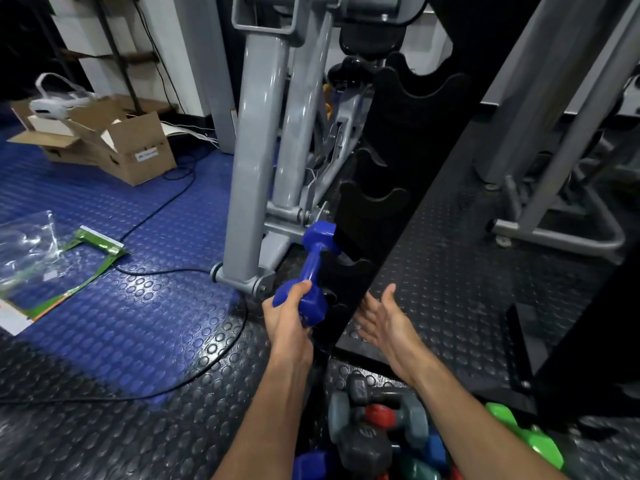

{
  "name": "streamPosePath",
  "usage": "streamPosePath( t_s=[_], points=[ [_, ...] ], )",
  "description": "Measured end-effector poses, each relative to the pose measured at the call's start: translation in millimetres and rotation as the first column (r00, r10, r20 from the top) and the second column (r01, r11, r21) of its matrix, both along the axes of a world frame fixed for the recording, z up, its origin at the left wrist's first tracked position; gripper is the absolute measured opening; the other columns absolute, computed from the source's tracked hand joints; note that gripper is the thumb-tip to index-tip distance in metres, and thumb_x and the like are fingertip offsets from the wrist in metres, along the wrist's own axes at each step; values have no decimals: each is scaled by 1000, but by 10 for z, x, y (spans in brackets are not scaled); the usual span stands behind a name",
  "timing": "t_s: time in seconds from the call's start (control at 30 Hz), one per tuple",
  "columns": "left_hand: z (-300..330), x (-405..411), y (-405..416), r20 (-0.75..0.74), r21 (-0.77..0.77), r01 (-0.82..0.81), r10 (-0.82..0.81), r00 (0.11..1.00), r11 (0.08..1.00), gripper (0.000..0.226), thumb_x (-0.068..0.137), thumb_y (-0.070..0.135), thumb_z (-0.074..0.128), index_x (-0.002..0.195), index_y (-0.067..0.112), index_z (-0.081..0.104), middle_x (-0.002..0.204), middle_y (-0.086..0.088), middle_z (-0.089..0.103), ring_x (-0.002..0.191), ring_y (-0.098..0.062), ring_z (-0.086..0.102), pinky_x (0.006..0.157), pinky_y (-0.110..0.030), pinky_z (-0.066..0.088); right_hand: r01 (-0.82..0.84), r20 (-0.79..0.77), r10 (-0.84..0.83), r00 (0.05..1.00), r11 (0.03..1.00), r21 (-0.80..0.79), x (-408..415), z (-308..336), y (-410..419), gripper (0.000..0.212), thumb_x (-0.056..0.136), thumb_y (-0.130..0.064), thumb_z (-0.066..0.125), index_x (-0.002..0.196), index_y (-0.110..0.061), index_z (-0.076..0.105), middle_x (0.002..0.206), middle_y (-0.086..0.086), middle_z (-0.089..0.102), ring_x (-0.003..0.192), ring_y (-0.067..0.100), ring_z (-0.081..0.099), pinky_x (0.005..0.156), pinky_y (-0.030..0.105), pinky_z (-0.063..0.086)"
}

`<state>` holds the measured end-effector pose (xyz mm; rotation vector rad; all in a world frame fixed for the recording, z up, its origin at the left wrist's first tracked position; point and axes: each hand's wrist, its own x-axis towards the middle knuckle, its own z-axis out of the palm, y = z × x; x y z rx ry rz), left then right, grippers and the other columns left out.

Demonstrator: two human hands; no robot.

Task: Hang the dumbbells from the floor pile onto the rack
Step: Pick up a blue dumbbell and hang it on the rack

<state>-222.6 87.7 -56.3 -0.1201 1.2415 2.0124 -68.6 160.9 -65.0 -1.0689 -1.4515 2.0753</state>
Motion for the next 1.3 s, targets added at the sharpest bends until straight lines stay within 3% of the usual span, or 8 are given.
streamPosePath(
  t_s=[0.23,0.4,0.47,0.6,0.73,0.97,1.1,1.3],
  points=[
    [-85,111,67,-145,-83,38,-50,988,996,43,76,7,86,104,16,54,98,-10,66,75,-20,66,73,-38,55,-14,-6,14,1000,1000,-23,4,-6,24,97,84,-85,12,163,-30,25,168,-2,29,152,20,34,126,44,27],
    [-130,209,59,-198,-170,92,-125,972,981,78,48,37,92,113,13,56,105,-13,70,80,-20,69,79,-43,58,-12,-19,11,1000,999,-33,-6,-30,44,96,85,-85,13,163,-30,25,168,-2,29,153,20,32,127,45,25],
    [-161,249,31,-210,-177,129,-166,964,976,85,53,38,93,121,5,55,114,-20,69,82,-20,70,75,-39,60,-4,-19,3,1000,999,-38,-8,-28,41,95,86,-84,14,163,-30,25,168,-2,28,153,21,32,126,43,26],
    [-201,279,-5,-255,-250,177,-241,936,952,69,77,25,90,124,10,41,112,-9,61,94,-21,69,88,-43,60,-2,-9,2,1000,999,-32,-16,-27,37,95,86,-85,16,163,-30,24,168,-2,28,153,20,33,126,42,27],
    [-143,242,-44,-221,-253,257,-315,923,933,84,59,44,89,121,18,39,120,-12,60,100,-26,71,88,-47,60,-15,6,15,1000,999,-29,-10,-3,23,94,87,-85,14,164,-31,22,169,-3,26,154,20,31,127,46,23],
    [-105,264,-102,-146,-211,274,-308,940,938,73,79,34,89,129,20,38,123,-9,63,97,-20,72,77,-36,59,4,14,-4,1000,1000,-25,56,59,19,90,90,-83,15,162,-31,28,166,-2,34,148,23,42,124,48,30],
    [-149,407,-179,-78,-209,341,-364,928,916,86,74,46,88,138,21,36,121,-1,66,108,-20,69,99,-45,55,10,68,-10,998,1000,-3,130,84,50,96,84,-88,16,160,-32,34,163,0,42,145,24,46,123,52,32],
    [-287,643,-262,-26,-287,527,-556,831,800,108,53,68,89,144,23,51,131,1,66,115,-19,65,92,-38,56,2,167,-7,986,1000,29,305,93,107,98,82,-91,19,156,-32,42,153,4,54,135,23,56,119,53,36]
  ],
)
